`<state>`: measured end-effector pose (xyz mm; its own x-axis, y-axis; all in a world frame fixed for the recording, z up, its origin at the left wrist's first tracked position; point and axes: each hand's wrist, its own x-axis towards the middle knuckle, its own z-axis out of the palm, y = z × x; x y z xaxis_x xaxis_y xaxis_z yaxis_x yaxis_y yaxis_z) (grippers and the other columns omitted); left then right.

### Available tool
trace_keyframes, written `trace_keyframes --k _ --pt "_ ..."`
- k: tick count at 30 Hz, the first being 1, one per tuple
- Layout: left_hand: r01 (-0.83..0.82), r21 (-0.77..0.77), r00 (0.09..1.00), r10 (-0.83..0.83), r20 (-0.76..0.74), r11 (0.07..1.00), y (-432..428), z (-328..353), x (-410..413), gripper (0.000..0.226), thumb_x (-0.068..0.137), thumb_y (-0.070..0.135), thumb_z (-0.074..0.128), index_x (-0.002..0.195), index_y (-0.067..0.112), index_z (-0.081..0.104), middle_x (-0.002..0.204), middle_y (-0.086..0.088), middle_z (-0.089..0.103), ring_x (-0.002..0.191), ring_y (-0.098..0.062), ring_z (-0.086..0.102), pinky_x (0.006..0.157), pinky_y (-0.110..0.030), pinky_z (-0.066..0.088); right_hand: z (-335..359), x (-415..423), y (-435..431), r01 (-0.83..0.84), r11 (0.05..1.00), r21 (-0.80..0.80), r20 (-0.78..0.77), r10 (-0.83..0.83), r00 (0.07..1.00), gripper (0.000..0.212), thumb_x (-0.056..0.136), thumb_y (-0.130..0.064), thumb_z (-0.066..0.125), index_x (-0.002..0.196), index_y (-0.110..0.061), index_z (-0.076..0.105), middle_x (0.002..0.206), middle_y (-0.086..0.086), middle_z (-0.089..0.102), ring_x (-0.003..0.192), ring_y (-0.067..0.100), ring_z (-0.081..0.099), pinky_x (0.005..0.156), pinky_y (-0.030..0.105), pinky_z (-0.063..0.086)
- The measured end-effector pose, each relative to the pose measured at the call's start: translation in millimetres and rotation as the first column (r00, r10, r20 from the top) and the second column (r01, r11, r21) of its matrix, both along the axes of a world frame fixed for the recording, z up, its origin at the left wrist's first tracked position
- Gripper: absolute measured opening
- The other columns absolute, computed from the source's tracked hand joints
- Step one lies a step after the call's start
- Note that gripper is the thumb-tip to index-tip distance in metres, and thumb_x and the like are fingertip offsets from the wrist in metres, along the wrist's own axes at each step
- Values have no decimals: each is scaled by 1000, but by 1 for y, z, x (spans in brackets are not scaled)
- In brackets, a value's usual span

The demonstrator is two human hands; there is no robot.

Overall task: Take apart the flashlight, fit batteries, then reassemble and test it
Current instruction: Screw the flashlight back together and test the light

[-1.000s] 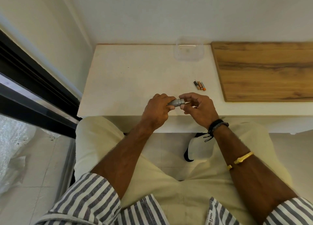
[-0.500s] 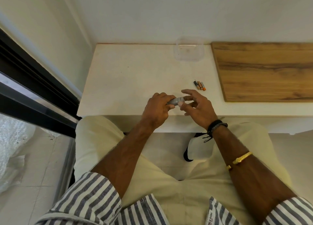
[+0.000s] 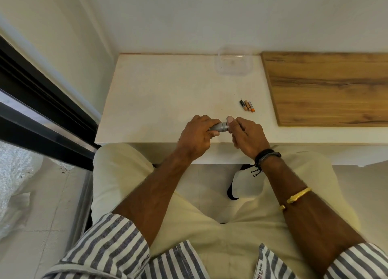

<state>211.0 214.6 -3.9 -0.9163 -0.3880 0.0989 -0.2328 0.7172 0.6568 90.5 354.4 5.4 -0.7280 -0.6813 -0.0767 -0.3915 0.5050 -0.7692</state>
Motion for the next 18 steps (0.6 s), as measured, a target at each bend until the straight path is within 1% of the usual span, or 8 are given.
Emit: trace_keyframes --k 2,4,5,7,9,11,14,18 --pt "-5 4 1000 5 5 1000 -1 -1 0 28 98 19 56 125 16 63 108 -6 66 94 -19 48 83 -36 43 1 1 0 -1 999 -37 115 5 993 49 101 -59 40 103 -18 67 80 5 74 62 17 71 63 33 62" --pt "-22 7 1000 22 11 1000 -2 -2 1 27 98 20 57 123 16 63 106 -5 66 93 -19 48 82 -38 45 0 -1 1 -44 994 -102 196 63 979 37 100 -50 52 124 -23 62 103 3 73 75 16 75 66 32 64" --pt "-31 10 999 30 14 999 -3 -2 1 27 98 20 57 123 17 63 105 -5 66 93 -19 48 82 -39 46 -1 -2 1 -84 988 -126 178 106 978 33 100 -39 60 129 -25 60 109 2 72 80 16 76 67 31 64" --pt "-43 12 999 42 21 999 -3 -3 2 28 97 21 57 124 17 63 106 -5 66 94 -20 49 82 -41 46 -3 -5 2 -147 977 -155 110 165 980 35 96 -16 68 130 -24 61 113 3 71 84 15 75 68 27 63" --pt "-47 13 999 46 24 999 -2 -4 2 28 97 21 57 124 17 63 106 -6 66 94 -21 50 82 -42 47 -4 -5 2 -149 975 -163 84 164 983 33 96 -8 67 126 -21 65 111 5 73 85 15 75 70 26 63" --pt "-45 17 999 45 21 999 -2 -2 1 27 98 21 56 123 17 63 104 -5 66 93 -20 49 82 -42 46 -4 -5 2 -134 977 -163 79 149 986 27 97 -12 65 124 -17 67 105 7 74 84 16 75 72 28 63" --pt "-31 8 999 30 15 1000 -2 0 1 24 97 22 57 120 19 65 102 -2 66 92 -19 49 81 -39 46 -3 -6 3 -107 985 -134 86 119 989 23 100 -28 61 115 -13 70 90 4 76 74 13 75 70 29 63" --pt "-4 1 1000 4 0 1000 0 2 1 25 97 23 57 121 20 64 103 -1 66 93 -18 49 81 -34 43 0 -2 2 -31 998 -63 62 35 998 46 101 -54 46 87 -17 69 67 1 72 53 9 68 55 20 57"
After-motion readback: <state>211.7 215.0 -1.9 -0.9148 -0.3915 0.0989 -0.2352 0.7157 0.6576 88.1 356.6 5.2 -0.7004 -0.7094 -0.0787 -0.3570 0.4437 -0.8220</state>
